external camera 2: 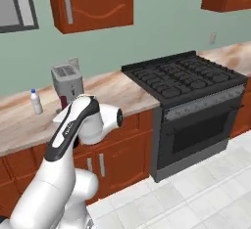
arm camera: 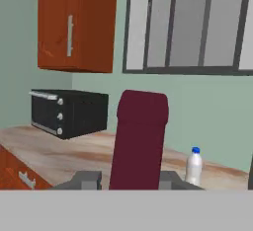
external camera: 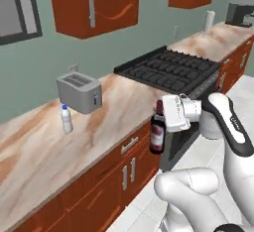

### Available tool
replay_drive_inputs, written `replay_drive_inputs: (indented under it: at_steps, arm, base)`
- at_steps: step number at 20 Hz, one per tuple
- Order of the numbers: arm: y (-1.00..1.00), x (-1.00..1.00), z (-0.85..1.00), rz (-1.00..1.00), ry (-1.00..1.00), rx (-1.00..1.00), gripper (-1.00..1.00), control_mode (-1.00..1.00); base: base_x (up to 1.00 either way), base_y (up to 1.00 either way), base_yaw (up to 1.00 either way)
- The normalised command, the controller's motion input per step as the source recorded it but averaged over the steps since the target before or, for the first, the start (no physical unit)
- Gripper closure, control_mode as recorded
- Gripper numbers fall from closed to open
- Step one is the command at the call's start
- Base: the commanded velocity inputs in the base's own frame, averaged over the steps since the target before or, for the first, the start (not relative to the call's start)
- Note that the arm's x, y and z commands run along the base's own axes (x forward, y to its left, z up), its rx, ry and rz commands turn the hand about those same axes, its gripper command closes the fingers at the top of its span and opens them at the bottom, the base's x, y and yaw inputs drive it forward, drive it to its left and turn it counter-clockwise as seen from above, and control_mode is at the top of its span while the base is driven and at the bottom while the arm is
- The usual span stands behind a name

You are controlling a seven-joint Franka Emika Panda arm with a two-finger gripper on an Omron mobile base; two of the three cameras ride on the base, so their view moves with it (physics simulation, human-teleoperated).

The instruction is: Place the drinks on the dining counter in a tight cluster.

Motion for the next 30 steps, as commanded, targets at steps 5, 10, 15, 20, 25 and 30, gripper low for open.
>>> replay_drive_inputs:
  at_steps: [5, 10, 15, 20, 25, 30]
  arm:
    - [0.0, 0.0, 0.0, 0.0, 0.0, 0.0, 1.0, 1.0]
    - [0.0, 0.0, 0.0, 0.0, 0.0, 0.0, 1.0, 1.0]
    - [0.0, 0.0, 0.0, 0.0, 0.0, 0.0, 1.0, 1.0]
    - [0.0, 0.0, 0.0, 0.0, 0.0, 0.0, 1.0, 1.0]
    - [0.0, 0.0, 0.0, 0.0, 0.0, 0.0, 1.0, 1.0]
    - [0.0, 0.0, 0.0, 0.0, 0.0, 0.0, 1.0, 1.0]
  base:
    - [0.0, 0.09, -0.96]
    - [0.0, 0.09, -0.96]
    - [0.0, 0.07, -0.95]
    - [0.17, 0.05, -0.79]
    - [0.56, 0.13, -0.46]
    - [0.87, 0.1, -0.09]
